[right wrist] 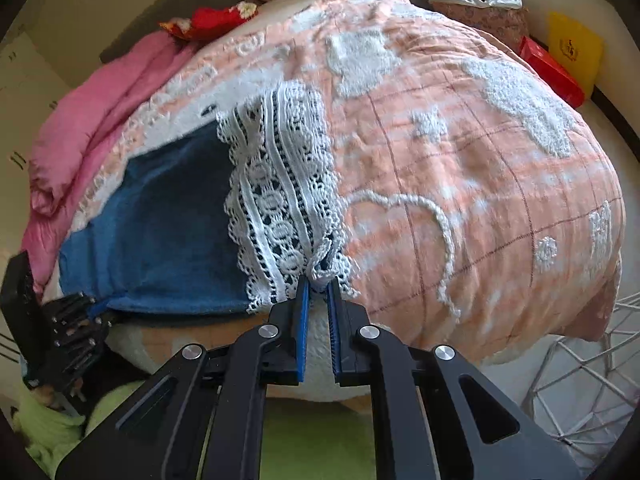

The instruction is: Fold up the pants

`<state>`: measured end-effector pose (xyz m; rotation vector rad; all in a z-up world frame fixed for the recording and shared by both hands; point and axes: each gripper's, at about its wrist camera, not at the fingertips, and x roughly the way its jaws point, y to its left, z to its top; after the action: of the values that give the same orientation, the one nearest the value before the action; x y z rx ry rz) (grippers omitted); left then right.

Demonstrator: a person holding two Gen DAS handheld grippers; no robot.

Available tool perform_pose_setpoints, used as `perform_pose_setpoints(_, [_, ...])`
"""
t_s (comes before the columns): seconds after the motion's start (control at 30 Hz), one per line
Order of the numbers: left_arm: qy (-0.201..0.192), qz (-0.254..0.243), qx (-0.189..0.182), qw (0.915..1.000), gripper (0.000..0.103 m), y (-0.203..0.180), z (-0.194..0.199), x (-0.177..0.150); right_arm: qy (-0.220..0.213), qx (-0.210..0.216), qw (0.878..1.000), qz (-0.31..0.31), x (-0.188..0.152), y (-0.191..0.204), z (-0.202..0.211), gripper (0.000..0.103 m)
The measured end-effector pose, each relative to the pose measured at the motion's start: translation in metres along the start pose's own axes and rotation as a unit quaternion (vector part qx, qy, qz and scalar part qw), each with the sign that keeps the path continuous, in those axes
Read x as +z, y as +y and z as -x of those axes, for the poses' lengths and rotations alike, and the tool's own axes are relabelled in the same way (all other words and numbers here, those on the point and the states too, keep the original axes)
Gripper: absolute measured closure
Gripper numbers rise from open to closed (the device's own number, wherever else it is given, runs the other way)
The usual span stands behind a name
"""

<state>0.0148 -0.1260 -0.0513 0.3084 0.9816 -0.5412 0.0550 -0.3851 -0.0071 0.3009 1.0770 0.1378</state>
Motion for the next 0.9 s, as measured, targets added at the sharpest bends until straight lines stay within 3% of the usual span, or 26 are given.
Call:
perform_pose_setpoints(0.07, [0.001, 0.000, -0.005, 1.0000, 0.095, 0.000, 0.000, 0.000, 0.004, -0.007, 1.000, 0.008, -0.001, 0.001, 0.002, 0.090])
perform_pose_setpoints(0.1, [0.000, 0.000, -0.007, 1.0000, 0.088, 0.000, 0.001, 0.000, 0.001, -0.014, 1.000, 0.013, 0.000, 0.003, 0.008, 0.084])
perform_pose_setpoints(0.13, [0.000, 0.001, -0.014, 0.9999, 0.069, 0.000, 0.004, 0.000, -0.009, -0.022, 1.000, 0.018, 0.002, 0.004, 0.015, 0.078])
perform_pose_setpoints(0.2, [-0.005, 0.002, -0.025, 0.9997, 0.056, 0.001, 0.013, -0.001, -0.045, -0.036, 0.998, 0.031, 0.008, 0.007, 0.033, 0.071])
perform_pose_setpoints(0.3, [-0.038, 0.015, -0.032, 0.9986, 0.056, 0.012, 0.038, 0.003, -0.093, -0.039, 0.993, 0.059, 0.020, 0.018, 0.051, 0.068])
perform_pose_setpoints(0.43, [-0.071, 0.036, 0.006, 0.9968, 0.055, 0.038, 0.058, 0.021, -0.111, -0.021, 0.988, 0.109, 0.034, 0.044, 0.044, 0.068])
perform_pose_setpoints(0.7, [-0.054, 0.084, 0.043, 0.9941, 0.055, 0.100, 0.020, 0.088, -0.065, 0.006, 0.982, 0.178, 0.045, 0.083, -0.015, 0.067])
perform_pose_setpoints(0.77, [-0.044, 0.098, 0.044, 0.9932, 0.052, 0.115, 0.001, 0.104, -0.052, 0.001, 0.982, 0.179, 0.041, 0.081, -0.024, 0.066])
perform_pose_setpoints(0.83, [-0.030, 0.116, 0.043, 0.9918, 0.041, 0.127, -0.015, 0.112, -0.043, 0.000, 0.984, 0.172, 0.039, 0.075, -0.030, 0.064])
perform_pose_setpoints(0.9, [-0.019, 0.128, 0.042, 0.9906, 0.039, 0.135, -0.029, 0.116, -0.031, -0.002, 0.986, 0.162, 0.036, 0.069, -0.037, 0.062])
